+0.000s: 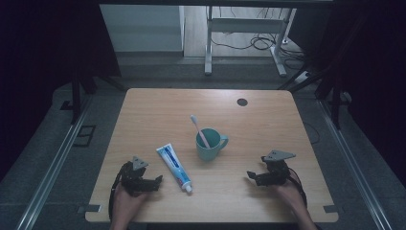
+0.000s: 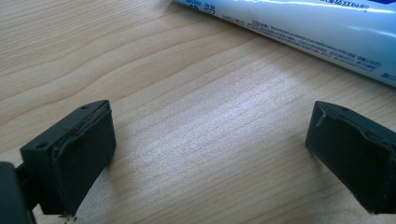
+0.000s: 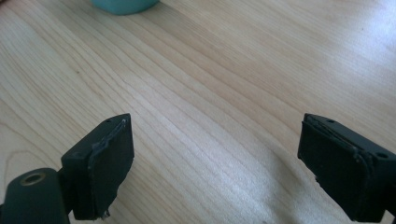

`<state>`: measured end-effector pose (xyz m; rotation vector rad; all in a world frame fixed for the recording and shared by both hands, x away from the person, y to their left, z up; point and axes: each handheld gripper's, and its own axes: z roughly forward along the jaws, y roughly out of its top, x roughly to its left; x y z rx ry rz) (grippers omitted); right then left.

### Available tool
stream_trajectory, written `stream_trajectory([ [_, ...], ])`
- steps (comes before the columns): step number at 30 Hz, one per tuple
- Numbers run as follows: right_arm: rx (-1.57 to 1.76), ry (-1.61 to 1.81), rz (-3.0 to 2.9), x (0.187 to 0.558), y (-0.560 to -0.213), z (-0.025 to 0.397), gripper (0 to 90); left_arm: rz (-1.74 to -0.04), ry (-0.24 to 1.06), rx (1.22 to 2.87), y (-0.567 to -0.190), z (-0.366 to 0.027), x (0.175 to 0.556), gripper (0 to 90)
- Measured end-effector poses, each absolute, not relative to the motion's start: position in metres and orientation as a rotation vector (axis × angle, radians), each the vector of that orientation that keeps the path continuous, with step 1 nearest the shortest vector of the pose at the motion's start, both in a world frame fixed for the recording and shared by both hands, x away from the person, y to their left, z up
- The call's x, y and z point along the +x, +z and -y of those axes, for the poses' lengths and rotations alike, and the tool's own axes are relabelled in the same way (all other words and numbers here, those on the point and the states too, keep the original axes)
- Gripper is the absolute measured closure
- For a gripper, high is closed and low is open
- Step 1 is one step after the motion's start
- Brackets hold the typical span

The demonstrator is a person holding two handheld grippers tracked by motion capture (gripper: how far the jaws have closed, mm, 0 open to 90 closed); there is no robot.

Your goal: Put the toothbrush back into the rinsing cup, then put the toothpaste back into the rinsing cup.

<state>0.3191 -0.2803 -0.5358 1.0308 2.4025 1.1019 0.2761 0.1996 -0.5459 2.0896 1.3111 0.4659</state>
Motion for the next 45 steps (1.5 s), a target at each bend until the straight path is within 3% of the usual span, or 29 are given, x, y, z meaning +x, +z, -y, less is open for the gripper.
stream_trajectory([
  [24,1.059,1.037,-2.403,0.317,-0.542,0.286,14.0,-1.32,0.456,2.093,-0.544,-0.201,0.277,4.2],
  [29,1.063,1.036,-2.401,0.317,-0.542,0.286,14.0,-1.314,0.418,2.074,-0.539,-0.201,0.276,13.5],
  [37,1.07,1.032,-2.396,0.316,-0.542,0.286,14.0,-1.286,0.428,2.035,-0.526,-0.202,0.272,20.3],
  [45,1.071,1.03,-2.394,0.316,-0.542,0.286,14.0,-1.21,0.364,2.016,-0.514,-0.198,0.271,40.8],
])
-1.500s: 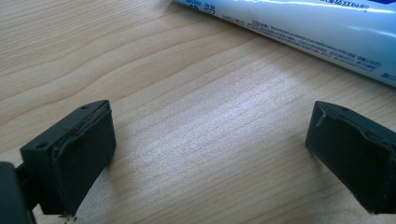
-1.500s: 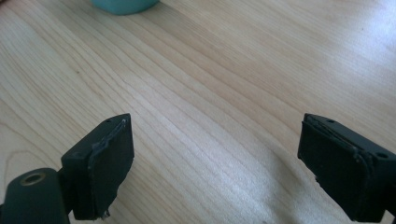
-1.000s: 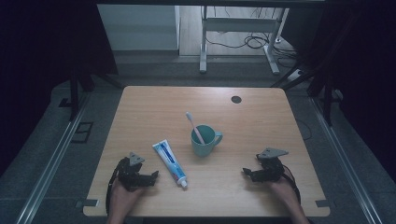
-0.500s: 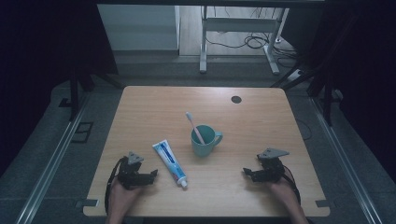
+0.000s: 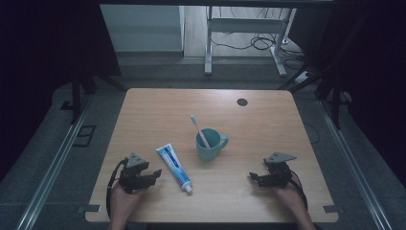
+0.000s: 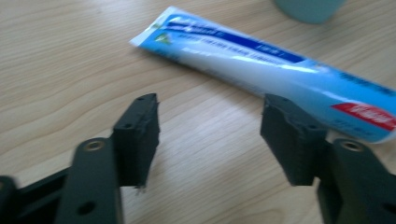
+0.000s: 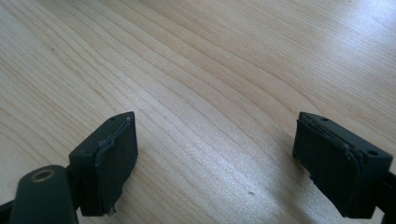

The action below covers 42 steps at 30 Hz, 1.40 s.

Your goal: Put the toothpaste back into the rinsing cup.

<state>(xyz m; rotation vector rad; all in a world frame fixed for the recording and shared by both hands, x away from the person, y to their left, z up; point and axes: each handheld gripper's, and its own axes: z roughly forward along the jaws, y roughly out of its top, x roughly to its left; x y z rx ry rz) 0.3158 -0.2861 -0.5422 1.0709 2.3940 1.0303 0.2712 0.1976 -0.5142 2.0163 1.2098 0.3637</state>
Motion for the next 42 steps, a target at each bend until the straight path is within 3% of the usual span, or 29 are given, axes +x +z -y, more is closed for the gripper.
stream_trajectory([
  [5,1.073,1.029,-2.392,0.316,-0.542,0.286,13.9,-1.143,0.357,2.034,-0.507,-0.186,0.271,48.8],
  [17,1.073,1.029,-2.392,0.316,-0.542,0.286,13.9,-1.008,0.278,2.131,-0.506,-0.137,0.281,78.5],
  [27,1.074,1.028,-2.391,0.316,-0.542,0.286,13.9,-0.956,0.265,2.196,-0.51,-0.108,0.291,82.0],
  [36,1.078,1.031,-2.389,0.315,-0.542,0.286,14.0,-1.018,0.174,2.122,-0.508,-0.125,0.295,82.7],
  [42,1.078,1.031,-2.389,0.315,-0.542,0.286,14.0,-0.986,0.176,2.155,-0.51,-0.114,0.294,80.8],
])
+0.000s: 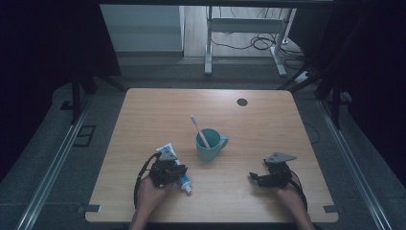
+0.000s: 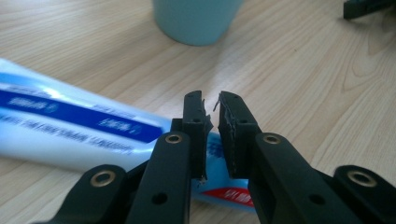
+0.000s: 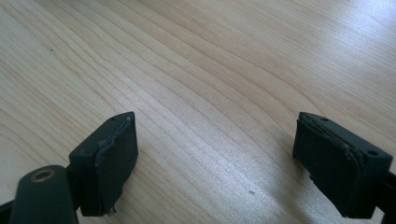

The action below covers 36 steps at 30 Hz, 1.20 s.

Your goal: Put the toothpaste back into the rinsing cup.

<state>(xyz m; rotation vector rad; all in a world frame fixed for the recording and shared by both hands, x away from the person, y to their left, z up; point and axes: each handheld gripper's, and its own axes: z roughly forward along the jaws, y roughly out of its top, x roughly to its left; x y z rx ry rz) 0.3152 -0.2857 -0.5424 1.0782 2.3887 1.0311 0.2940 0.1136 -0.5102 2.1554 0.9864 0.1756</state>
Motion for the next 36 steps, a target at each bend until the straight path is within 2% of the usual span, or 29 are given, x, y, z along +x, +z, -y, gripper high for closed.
stream_trajectory([
  [14,1.082,1.031,-2.385,0.315,-0.542,0.286,14.1,-0.976,0.212,2.224,-0.51,-0.113,0.301,86.3],
  [36,1.085,1.031,-2.382,0.314,-0.542,0.285,14.2,-1.017,0.205,2.226,-0.509,-0.132,0.298,84.3],
])
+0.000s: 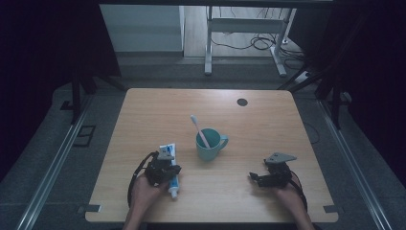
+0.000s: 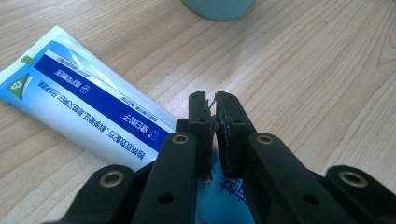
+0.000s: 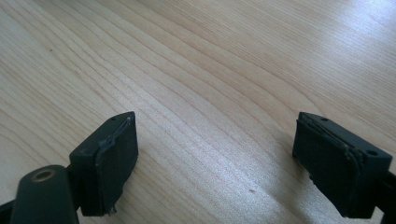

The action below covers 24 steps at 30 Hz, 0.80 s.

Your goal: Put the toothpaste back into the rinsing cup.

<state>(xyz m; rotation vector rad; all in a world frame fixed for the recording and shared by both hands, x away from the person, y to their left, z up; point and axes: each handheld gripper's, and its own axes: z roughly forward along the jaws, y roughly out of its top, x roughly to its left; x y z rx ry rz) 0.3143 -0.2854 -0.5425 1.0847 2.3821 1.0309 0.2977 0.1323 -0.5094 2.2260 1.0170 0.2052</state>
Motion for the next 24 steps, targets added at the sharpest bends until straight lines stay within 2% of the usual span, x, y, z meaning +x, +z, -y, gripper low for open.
stream_trajectory([
  [13,1.084,1.031,-2.382,0.314,-0.542,0.285,14.2,-1.021,0.158,2.245,-0.513,-0.135,0.291,84.6],
  [24,1.085,1.031,-2.382,0.314,-0.542,0.285,14.2,-1.062,0.156,2.232,-0.515,-0.154,0.29,84.4],
])
